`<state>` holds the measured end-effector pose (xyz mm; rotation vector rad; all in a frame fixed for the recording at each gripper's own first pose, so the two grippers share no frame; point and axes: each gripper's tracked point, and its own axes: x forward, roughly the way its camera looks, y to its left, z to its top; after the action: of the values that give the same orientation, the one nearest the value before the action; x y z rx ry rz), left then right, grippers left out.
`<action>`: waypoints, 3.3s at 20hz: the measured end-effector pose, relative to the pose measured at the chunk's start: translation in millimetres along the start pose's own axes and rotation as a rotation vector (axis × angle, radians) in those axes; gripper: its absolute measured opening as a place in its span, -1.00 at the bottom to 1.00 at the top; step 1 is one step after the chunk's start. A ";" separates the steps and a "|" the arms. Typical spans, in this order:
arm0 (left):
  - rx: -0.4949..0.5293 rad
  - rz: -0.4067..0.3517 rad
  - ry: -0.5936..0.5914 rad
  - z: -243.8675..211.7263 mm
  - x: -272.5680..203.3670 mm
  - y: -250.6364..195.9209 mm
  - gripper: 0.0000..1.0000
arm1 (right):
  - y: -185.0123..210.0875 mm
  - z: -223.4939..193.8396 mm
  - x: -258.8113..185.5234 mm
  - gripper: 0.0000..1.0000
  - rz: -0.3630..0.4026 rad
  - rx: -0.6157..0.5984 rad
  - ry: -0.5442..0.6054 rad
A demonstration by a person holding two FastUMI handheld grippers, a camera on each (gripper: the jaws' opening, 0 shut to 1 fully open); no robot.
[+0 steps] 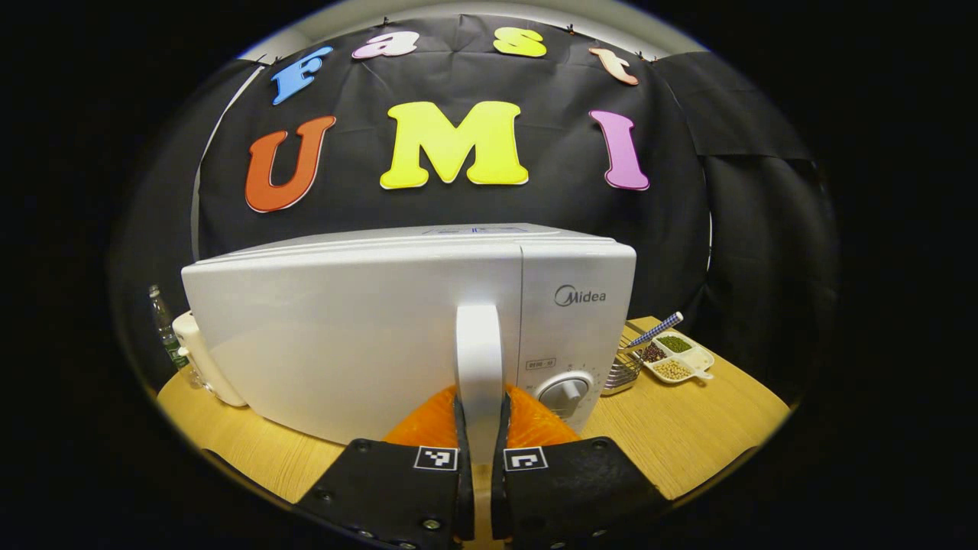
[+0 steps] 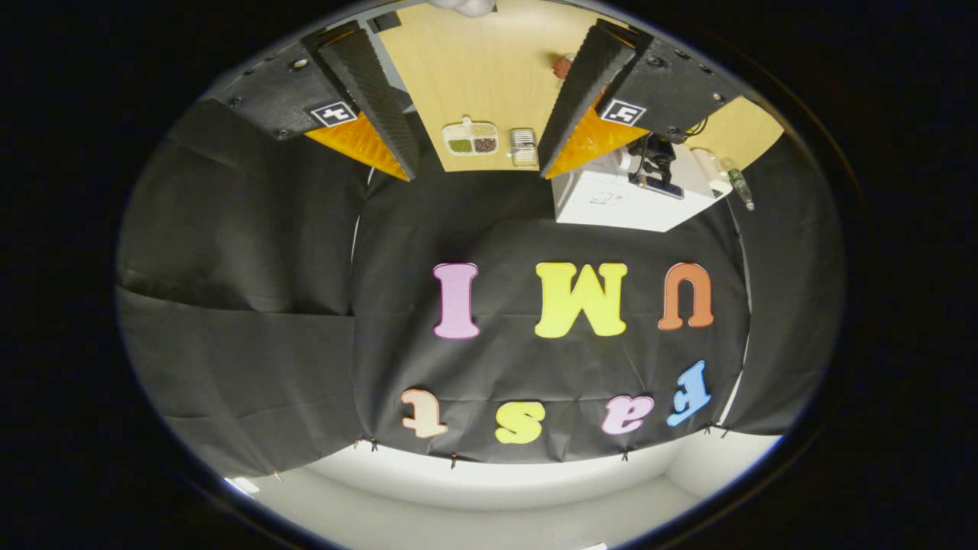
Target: Open the microwave oven with the left hand, put the food in, and close the microwave oven.
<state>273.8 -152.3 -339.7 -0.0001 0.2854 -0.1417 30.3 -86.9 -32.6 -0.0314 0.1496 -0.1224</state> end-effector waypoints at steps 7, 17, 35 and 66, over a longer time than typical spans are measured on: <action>0.020 -0.020 -0.004 -16.9 -60.5 10.3 -0.84 | 20.3 1.9 7.5 0.84 0.055 0.011 -0.009; 0.024 0.022 0.070 -45.7 -159.2 60.7 -0.74 | 91.6 2.0 -0.7 0.83 0.227 0.044 -0.017; 0.004 0.146 0.072 -48.3 -245.6 169.2 0.91 | 182.9 -22.6 -23.0 0.84 0.390 0.077 0.046; -0.044 0.374 0.045 -26.3 -382.2 312.3 0.91 | 152.2 -181.5 56.9 0.82 0.330 0.139 0.304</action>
<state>-53.0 210.6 -264.0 0.0133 0.3288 0.2364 76.9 53.0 -226.5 0.1516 0.4469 0.1940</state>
